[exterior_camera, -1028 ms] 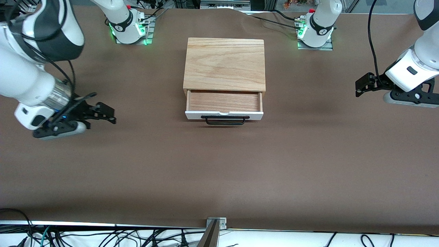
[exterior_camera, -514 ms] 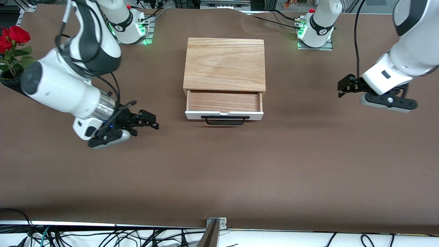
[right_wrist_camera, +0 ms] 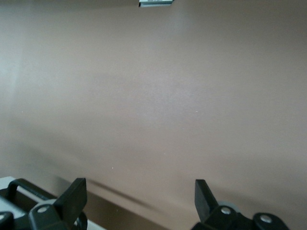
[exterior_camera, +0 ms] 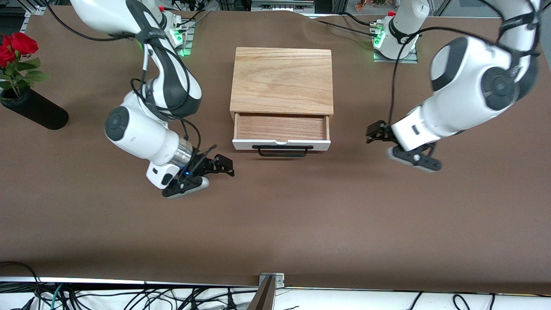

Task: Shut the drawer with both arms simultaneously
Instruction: 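Move both grippers toward the white drawer front from either side, then place both grippers against the white drawer front beside the black handle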

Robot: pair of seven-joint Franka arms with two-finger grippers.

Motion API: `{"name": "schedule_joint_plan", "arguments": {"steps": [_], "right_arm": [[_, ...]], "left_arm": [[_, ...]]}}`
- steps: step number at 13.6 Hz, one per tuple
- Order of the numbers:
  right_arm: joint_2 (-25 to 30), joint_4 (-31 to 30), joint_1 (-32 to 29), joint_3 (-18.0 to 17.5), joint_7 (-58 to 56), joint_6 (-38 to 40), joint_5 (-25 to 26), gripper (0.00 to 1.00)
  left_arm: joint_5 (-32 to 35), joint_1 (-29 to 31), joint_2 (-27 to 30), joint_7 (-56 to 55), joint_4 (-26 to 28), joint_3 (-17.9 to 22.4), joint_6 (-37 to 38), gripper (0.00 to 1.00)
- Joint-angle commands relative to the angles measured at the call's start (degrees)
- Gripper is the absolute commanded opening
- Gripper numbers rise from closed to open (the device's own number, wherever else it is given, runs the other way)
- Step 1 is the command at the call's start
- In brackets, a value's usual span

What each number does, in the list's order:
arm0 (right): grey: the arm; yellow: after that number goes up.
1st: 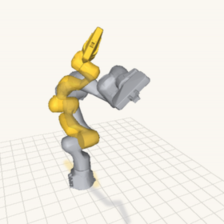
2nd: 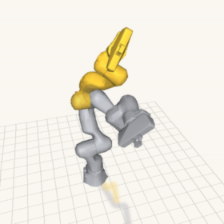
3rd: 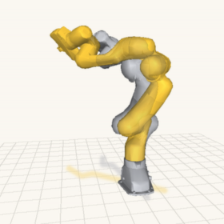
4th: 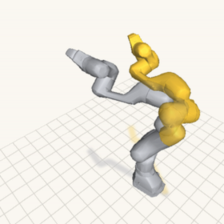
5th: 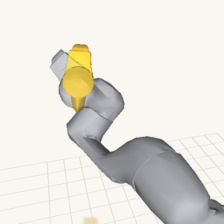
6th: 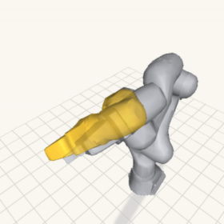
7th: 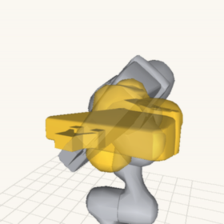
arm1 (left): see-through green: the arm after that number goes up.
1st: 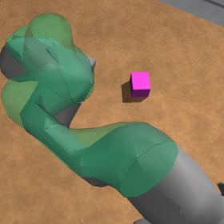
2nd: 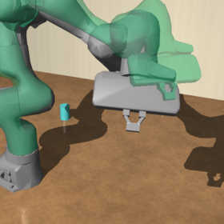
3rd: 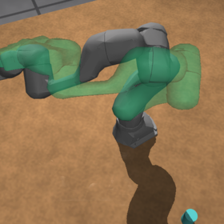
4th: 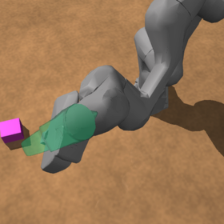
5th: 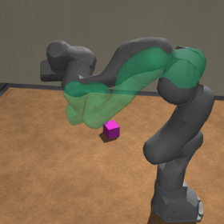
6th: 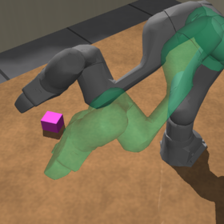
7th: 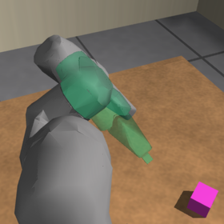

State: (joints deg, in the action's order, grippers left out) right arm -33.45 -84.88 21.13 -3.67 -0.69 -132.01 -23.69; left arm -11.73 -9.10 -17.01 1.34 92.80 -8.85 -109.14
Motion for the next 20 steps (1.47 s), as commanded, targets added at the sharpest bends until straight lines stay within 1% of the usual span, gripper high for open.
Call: {"name": "schedule_joint_plan", "arguments": {"steps": [1,3,5,7,8,10,12,14,15,18,20], "right_arm": [[-6.25,7.34,-0.30,-1.69,-0.27,-0.09,-0.92,1.00],[-8.11,9.20,-0.30,-3.62,0.08,-0.09,-0.92,1.00],[-8.55,9.29,-0.30,-3.89,-0.27,-0.01,-1.18,1.00],[-9.26,9.29,0.23,-3.98,-0.27,-0.01,-3.19,1.00],[-9.43,9.29,0.84,-3.98,-0.27,-0.01,-4.16,1.00],[-9.87,8.94,1.46,-4.06,-0.36,0.78,-4.70,1.00],[-9.88,8.94,1.29,-4.59,-0.36,3.41,-5.05,1.00],[-9.79,8.94,1.29,-4.59,-0.36,7.09,-5.05,1.00],[-9.70,9.03,1.20,-4.59,-0.27,8.85,-5.05,1.00],[-9.35,9.20,0.50,-4.59,-0.27,13.87,-5.05,1.00],[-9.35,9.20,0.58,-4.59,-0.19,15.19,-5.05,1.00]], "left_arm": [[-3.63,-2.32,-4.86,0.15,-3.41,0.41,-4.39,1.00],[-5.92,-3.90,-7.23,0.41,-3.77,0.41,-8.09,1.00],[-8.03,-5.92,-9.52,1.11,-3.77,0.41,-12.05,1.00],[-8.65,-8.29,-11.98,1.38,-3.51,0.33,-12.41,1.00],[-10.92,-8.65,-12.86,1.47,-3.24,-0.28,-12.41,1.00],[-12.44,-8.65,-14.27,2.69,-3.50,-0.82,-12.41,1.00],[-13.57,-8.57,-15.50,3.93,-3.68,-0.82,-12.68,1.00],[-18.65,-9.18,-16.47,4.19,-3.59,-0.91,-16.00,1.00],[-19.64,-9.53,-16.91,4.28,-3.59,-0.91,-16.10,1.00],[-19.82,-9.44,-16.82,4.28,-2.80,-0.91,-15.14,1.00],[-19.82,-9.71,-16.91,4.28,-2.54,-1.08,-14.88,1.00]]}}
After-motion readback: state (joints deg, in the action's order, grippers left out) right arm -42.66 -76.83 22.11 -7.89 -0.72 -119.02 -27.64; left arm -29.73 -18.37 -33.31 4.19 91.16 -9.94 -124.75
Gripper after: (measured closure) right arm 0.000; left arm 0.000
